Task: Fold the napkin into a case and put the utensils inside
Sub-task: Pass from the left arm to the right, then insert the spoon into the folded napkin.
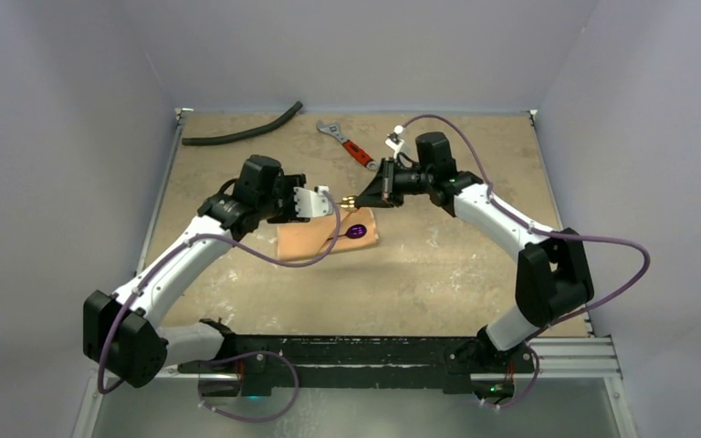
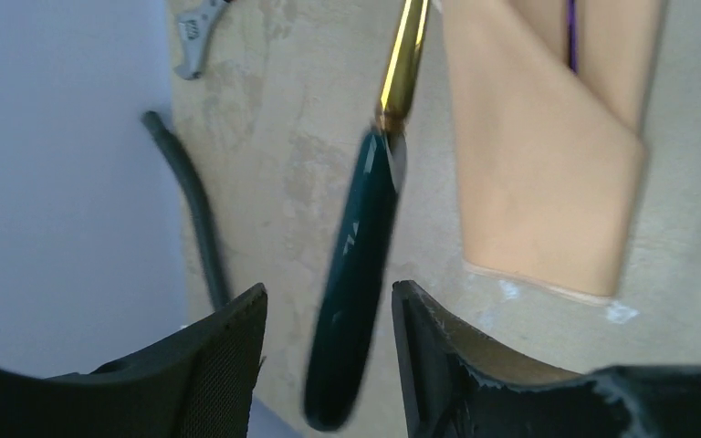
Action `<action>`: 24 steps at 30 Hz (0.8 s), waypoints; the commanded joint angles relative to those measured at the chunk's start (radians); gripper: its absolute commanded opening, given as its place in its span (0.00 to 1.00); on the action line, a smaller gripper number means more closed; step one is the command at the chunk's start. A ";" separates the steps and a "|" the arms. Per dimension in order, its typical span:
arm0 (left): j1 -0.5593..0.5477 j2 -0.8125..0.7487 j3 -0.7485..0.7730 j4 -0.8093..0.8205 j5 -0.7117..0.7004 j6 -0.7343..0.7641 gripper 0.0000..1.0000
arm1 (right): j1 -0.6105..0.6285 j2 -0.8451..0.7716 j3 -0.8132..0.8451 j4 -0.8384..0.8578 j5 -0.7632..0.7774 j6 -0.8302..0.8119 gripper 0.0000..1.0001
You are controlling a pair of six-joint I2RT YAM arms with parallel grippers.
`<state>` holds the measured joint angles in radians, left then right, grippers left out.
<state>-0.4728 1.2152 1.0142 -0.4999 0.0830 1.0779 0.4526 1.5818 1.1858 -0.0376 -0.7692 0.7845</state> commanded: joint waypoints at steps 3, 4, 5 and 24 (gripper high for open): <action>0.037 0.118 0.123 -0.204 0.123 -0.361 0.53 | -0.163 -0.065 -0.106 -0.098 -0.035 -0.148 0.00; 0.048 0.142 0.135 -0.223 0.140 -0.389 0.53 | -0.187 -0.073 -0.118 -0.133 -0.027 -0.177 0.00; 0.066 0.163 0.145 -0.240 0.157 -0.418 0.54 | -0.206 -0.083 -0.126 -0.165 -0.015 -0.206 0.00; 0.230 0.466 0.133 -0.207 0.171 -0.715 0.45 | -0.282 -0.150 -0.167 -0.418 0.250 -0.381 0.00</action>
<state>-0.2550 1.6600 1.1385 -0.7376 0.2317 0.4534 0.1711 1.4479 1.0164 -0.4313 -0.5537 0.4427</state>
